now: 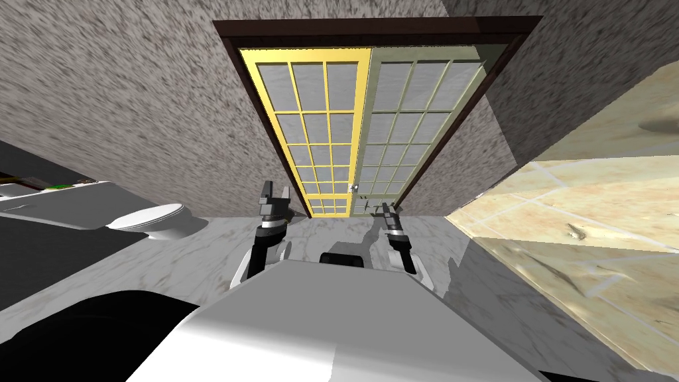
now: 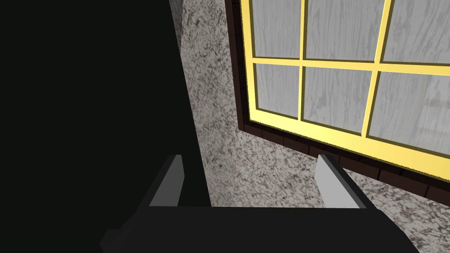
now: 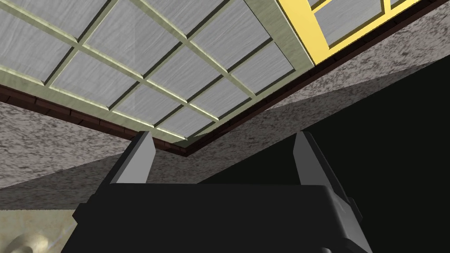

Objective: Pull the door open

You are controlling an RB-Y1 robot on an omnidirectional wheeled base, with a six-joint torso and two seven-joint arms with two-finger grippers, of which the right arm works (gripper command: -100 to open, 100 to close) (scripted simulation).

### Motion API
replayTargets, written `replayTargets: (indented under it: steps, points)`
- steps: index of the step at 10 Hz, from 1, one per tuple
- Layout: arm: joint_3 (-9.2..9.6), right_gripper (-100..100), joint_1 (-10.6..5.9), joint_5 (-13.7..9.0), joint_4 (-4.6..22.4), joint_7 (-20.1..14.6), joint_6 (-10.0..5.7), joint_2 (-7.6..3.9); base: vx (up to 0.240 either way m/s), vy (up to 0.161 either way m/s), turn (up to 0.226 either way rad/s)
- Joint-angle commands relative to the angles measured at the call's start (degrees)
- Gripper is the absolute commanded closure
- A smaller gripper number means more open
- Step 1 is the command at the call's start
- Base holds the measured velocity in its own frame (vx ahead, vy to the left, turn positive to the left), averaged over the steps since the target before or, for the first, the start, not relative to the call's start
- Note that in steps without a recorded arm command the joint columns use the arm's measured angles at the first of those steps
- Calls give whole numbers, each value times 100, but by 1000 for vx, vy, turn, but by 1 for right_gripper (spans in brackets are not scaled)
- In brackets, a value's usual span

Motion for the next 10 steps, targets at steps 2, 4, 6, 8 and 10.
replayTargets:
  steps: [2,4,6,8,10]
  points:
    - [-95,-100,-61,147,310,237,-116,-8,92,30,-4]
    - [-181,-100,-135,252,591,411,-218,-22,89,23,-1]
    - [-268,-100,-211,360,880,590,-322,-31,107,28,-1]
    - [-356,-100,-287,469,1170,769,-427,-39,99,31,-2]
    - [-444,-100,-364,578,1459,948,-532,-45,103,20,-2]
